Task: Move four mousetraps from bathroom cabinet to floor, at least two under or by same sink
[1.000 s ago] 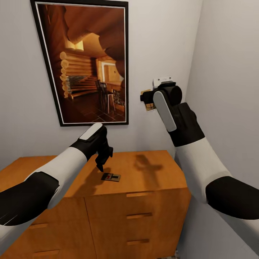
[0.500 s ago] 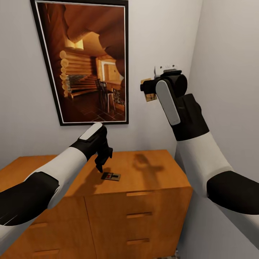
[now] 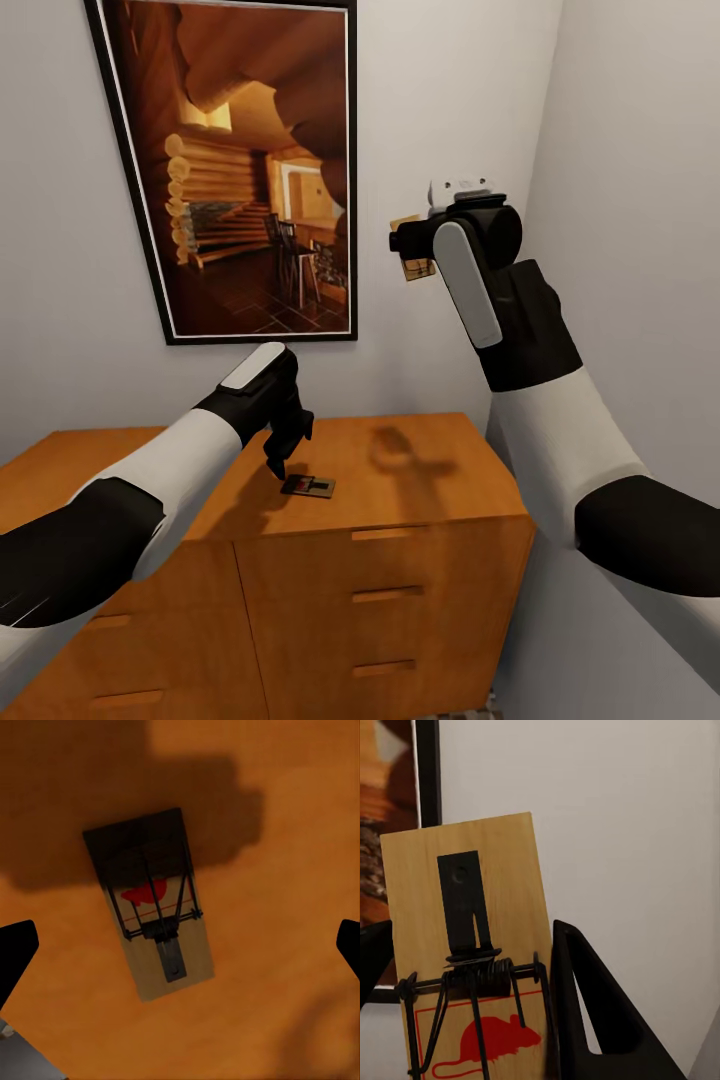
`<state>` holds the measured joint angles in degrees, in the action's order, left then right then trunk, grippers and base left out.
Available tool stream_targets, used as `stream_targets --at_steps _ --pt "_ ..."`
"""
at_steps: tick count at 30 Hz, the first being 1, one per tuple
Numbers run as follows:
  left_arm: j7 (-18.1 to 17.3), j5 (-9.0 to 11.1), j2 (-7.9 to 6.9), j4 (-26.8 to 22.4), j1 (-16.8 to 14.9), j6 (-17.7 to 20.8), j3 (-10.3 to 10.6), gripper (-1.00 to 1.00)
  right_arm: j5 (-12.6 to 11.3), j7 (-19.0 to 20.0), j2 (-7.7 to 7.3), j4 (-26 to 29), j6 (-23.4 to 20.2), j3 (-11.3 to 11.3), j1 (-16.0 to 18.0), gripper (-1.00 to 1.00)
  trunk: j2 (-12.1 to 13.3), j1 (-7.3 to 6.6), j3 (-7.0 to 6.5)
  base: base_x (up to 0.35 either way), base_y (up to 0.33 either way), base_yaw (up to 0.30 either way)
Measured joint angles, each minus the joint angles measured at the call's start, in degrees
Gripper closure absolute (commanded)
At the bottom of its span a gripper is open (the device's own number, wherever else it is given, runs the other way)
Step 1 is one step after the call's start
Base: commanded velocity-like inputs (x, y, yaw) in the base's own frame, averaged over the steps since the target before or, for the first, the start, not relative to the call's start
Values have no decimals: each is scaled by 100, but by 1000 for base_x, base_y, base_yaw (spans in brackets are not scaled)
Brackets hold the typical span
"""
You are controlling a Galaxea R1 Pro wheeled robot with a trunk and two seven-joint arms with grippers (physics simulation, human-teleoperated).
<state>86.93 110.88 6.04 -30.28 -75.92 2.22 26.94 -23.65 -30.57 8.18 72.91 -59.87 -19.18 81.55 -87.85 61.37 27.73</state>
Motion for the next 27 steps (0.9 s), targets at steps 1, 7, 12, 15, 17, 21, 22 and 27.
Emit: stream_targets --at_steps 1,7,12,15,17,21,22,27 --pt "0 -1 0 0 1 0 0 -100 0 0 0 0 0 0 -1 100 0 0 0 0 0 0" --pt "0 -1 0 -2 2 0 0 -100 -1 -5 0 22 0 -7 -14 100 0 0 0 0 0 0" --pt "0 0 -5 -2 1 0 0 -100 3 4 -2 72 0 -30 -21 100 -79 43 36 0 0 0" --pt "0 1 -6 0 0 0 0 -100 5 7 -1 88 0 -35 -26 100 -160 88 72 0 0 0" --pt "0 2 -4 -1 -1 0 0 -100 3 7 -1 106 0 -36 -28 100 -160 88 72 0 0 0" --pt "19 4 -1 -2 -2 0 -1 -100 -2 8 -4 133 0 -32 -31 100 -160 88 72 0 0 0" --pt "24 4 -1 -2 -2 0 -2 -100 -4 9 -5 137 0 -31 -31 100 -199 109 89 0 0 0" --pt "62 2 0 4 -2 -80 5 -100 -6 9 -1 147 0 -35 -32 100 -400 219 179 0 0 0"
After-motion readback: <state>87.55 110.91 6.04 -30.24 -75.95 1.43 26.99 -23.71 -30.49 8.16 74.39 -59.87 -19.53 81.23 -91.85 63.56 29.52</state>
